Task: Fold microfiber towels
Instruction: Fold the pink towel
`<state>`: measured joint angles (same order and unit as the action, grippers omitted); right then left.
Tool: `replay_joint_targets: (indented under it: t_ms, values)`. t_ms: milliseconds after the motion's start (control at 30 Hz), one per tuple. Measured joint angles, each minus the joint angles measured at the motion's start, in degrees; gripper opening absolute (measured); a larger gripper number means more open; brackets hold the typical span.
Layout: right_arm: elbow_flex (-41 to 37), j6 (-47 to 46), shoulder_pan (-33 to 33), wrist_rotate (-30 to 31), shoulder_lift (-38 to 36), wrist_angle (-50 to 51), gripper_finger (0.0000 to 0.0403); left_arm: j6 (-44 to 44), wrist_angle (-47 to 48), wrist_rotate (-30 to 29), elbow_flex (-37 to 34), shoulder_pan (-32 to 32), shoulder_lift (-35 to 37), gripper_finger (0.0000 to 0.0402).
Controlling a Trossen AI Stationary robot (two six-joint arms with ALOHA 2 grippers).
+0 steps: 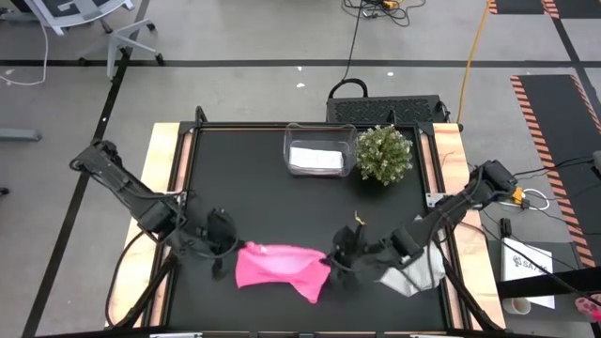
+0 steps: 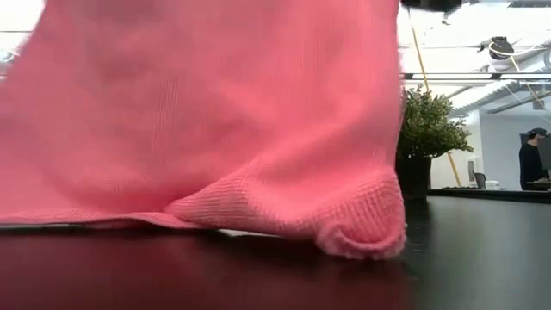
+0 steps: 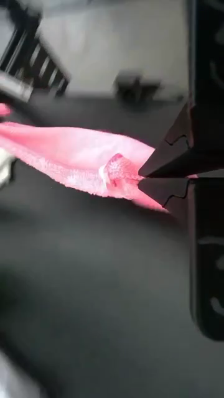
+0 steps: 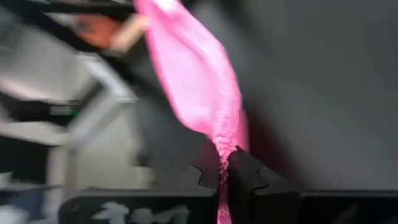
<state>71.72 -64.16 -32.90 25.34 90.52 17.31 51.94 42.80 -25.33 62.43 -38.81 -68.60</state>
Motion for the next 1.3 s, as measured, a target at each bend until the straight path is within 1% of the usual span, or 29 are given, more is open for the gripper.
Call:
replay_joint_targets:
  t_ms: [100, 200, 267, 333, 367, 400, 467, 533, 600, 667, 767, 833, 933, 1000, 1067, 1167, 1233, 1300]
  values:
    - [0.0, -1.18, 2.68, -0.41, -0.06, 10.86, 0.0, 0.9, 0.74, -1.82, -0.86, 2.99, 0.0, 0.0001]
    - [-0.01, 0.43, 5.81, -1.38, 0.19, 19.29, 0.0, 0.63, 0.75, -3.85, -2.01, 5.5, -0.11, 0.0003]
    - [-0.07, 3.48, 8.31, -1.3, 0.15, 22.1, 0.0, 0.11, 0.72, -5.18, -2.56, 7.44, -0.09, 0.0002]
    - [-0.07, 6.24, 10.81, -2.76, -0.36, 21.76, 0.0, -0.19, 0.3, -4.48, -2.71, 9.32, -0.09, 0.0002]
    - [-0.09, 7.57, 11.99, -5.97, -0.87, 20.26, 0.0, -0.15, -0.27, -2.44, -2.58, 10.08, -0.1, 0.0002]
    - [-0.09, 8.65, 13.05, -10.55, -1.32, 17.93, 0.0, 0.15, -0.93, 0.85, -2.2, 10.65, -0.08, 0.0003]
    - [-0.09, 9.31, 14.32, -21.36, -2.23, 12.29, 0.0, 1.34, -2.58, 9.9, -1.49, 10.8, 0.06, 0.0003]
    - [-0.09, 9.15, 14.1, -29.76, -2.84, 5.63, 0.0, 2.67, -4.41, 18.61, -1.06, 9.94, 0.09, 0.0002]
    - [-0.09, 8.54, 13.04, -35.04, -3.24, -1.57, 0.0, 4.03, -7.32, 24.74, -1.05, 8.38, 0.09, 0.0002]
    - [-0.07, 6.95, 11.46, -37.15, -3.81, -8.02, 0.0, 5.5, -10.43, 29.74, -1.05, 6.71, 0.09, 0.0003]
    - [-0.02, 1.9, 8.8, -37.48, -3.96, -14.18, 0.0, 8.57, -13.95, 35.76, -1.03, 4.34, 0.09, 0.0002]
    - [-0.02, -3.66, 6.63, -37.52, -3.87, -16.37, 0.0, 10.78, -15.96, 38.41, -1.03, 2.84, 0.09, 0.0003]
    - [-0.02, -11.93, 3.14, -37.21, -3.82, -18.82, 0.0, 13.55, -18.71, 40.36, -1.03, 0.69, 0.09, 0.0003]
    - [-0.02, -15.11, 0.98, -35.46, -3.82, -19.48, 0.0, 14.21, -20.8, 40.29, -1.01, -0.56, 0.09, 0.0002]
    - [-0.02, -16.21, -0.57, -33.24, -3.82, -18.83, 0.0, 14.1, -20.72, 38.91, -0.94, -1.31, 0.09, 0.0003]
    - [-0.02, -14.05, -1.5, -27.82, -3.73, -15.15, 0.0, 11.54, -16.6, 33.75, -0.94, -2.12, 0.07, 0.0002]
    - [-0.02, -11.51, -1.47, -24.01, -3.65, -10.04, 0.0, 9.9, -12.15, 28.78, -0.94, -2.14, 0.06, 0.0002]
    - [-0.02, -10.11, -0.91, -20.02, -3.63, -3.63, 0.0, 8.76, -7.37, 22.25, -0.94, -1.85, -0.25, 0.0003]
